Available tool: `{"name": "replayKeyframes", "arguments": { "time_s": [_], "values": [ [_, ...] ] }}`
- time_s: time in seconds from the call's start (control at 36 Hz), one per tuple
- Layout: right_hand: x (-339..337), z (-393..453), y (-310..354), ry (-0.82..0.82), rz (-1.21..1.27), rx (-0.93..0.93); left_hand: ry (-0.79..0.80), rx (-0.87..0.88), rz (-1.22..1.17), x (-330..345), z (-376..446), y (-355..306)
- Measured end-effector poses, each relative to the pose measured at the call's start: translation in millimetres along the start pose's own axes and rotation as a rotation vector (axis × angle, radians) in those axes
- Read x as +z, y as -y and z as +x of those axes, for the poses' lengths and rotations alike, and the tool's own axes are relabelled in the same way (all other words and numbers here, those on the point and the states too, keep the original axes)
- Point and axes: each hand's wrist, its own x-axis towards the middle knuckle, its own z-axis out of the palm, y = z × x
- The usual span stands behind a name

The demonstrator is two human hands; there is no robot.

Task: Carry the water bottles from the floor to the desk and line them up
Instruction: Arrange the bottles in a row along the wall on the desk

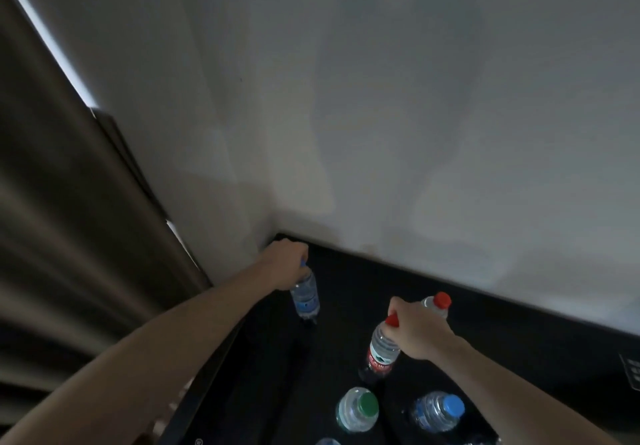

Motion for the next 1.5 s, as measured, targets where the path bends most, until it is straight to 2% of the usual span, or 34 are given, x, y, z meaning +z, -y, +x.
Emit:
{"name": "replayKeyframes", "arguments": {
  "time_s": [0.17,0.64,1.06,1.5],
  "values": [
    [-20.0,17.7,8.2,-0.041,-0.001,-0.001,-0.098,0.013,-0.02,-9.9,36.4,8.3],
    [-68.8,101.3,35.2,-0.153,0.072,-0.028,-0.115,0.09,0.004,2.0,118.3,33.2],
    [-79.1,175.2,59.9,-0.16,0.031,-0.02,-0.095,0.204,0.003,-1.8,151.2,45.5],
    [-69.2,214.7,91.2,-0.224,0.069,0.006,-0.16,0.278,-0.057,8.4,171.6,44.5]
  ]
}}
